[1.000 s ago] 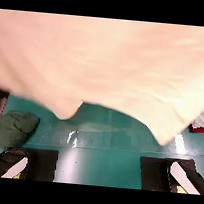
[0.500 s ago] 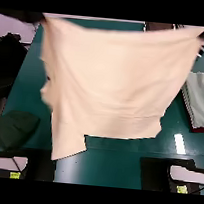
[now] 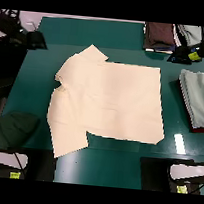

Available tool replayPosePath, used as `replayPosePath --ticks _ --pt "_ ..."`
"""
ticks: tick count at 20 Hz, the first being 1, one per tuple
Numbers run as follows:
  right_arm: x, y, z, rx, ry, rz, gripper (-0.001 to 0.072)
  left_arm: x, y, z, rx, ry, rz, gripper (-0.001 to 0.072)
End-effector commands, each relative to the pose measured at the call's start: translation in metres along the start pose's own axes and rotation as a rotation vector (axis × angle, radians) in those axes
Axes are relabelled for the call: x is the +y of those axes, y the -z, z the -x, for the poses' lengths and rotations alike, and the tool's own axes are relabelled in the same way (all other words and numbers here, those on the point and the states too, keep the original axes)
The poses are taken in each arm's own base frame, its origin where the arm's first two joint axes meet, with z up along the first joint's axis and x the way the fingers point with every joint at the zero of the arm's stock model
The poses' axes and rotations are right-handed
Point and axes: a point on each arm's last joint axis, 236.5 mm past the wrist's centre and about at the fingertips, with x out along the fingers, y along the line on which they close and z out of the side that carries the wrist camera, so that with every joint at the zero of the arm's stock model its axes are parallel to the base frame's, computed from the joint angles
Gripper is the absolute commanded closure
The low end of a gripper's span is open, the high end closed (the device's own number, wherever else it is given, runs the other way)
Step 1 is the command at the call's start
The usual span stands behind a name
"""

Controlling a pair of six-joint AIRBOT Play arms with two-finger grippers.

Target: Fold the shirts.

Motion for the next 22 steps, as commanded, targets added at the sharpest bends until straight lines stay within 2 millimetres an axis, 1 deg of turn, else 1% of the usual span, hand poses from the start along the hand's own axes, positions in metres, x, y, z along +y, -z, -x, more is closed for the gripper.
replayPosePath --ticks 1,2,4,6,8,9,10,12,13,16,19,20,21,22 --pt "0.015 0.035 0.013 0.022 -0.122 -0.040 0.0365 0.024 0.063 0.010 0.080 -0.026 0.075 0.0096" --pt "0.018 0.050 0.014 0.033 -0.124 -0.046 0.0365 0.025 0.094 0.003 0.116 -0.029 0.089 0.0096" --pt "0.023 0.072 0.015 0.034 -0.122 -0.063 0.0365 0.025 0.160 -0.018 0.194 -0.027 0.122 0.0096" --pt "0.026 0.085 0.015 0.015 -0.118 -0.075 0.0366 0.026 0.227 -0.041 0.302 -0.024 0.164 0.0096" --pt "0.028 0.093 0.016 -0.009 -0.114 -0.086 0.0366 0.026 0.279 -0.061 0.397 -0.015 0.201 0.0097" --pt "0.029 0.097 0.017 -0.018 -0.115 -0.089 0.0366 0.023 0.296 -0.071 0.423 -0.002 0.223 0.0097" --pt "0.031 0.100 0.017 -0.020 -0.119 -0.092 0.0366 0.019 0.304 -0.078 0.426 0.019 0.248 0.0096" --pt "0.033 0.104 0.020 -0.023 -0.117 -0.088 0.0366 0.004 0.307 -0.089 0.403 0.086 0.278 0.0097" --pt "0.034 0.104 0.022 -0.025 -0.118 -0.085 0.0366 0.001 0.309 -0.092 0.399 0.098 0.297 0.0097" --pt "0.036 0.105 0.025 -0.029 -0.118 -0.082 0.0365 -0.002 0.318 -0.095 0.416 0.107 0.307 0.0097" --pt "0.036 0.108 0.025 -0.015 -0.121 -0.081 0.0366 -0.021 0.327 -0.098 0.442 0.130 0.242 0.0099" --pt "0.034 0.111 0.025 -0.004 -0.120 -0.085 0.0365 -0.026 0.327 -0.099 0.441 0.134 0.223 0.0212" --pt "0.031 0.115 0.027 0.010 -0.119 -0.096 0.0366 -0.028 0.325 -0.099 0.435 0.137 0.215 0.0458" --pt "0.025 0.121 0.027 0.025 -0.117 -0.117 0.0365 -0.028 0.319 -0.097 0.425 0.137 0.206 0.0685"
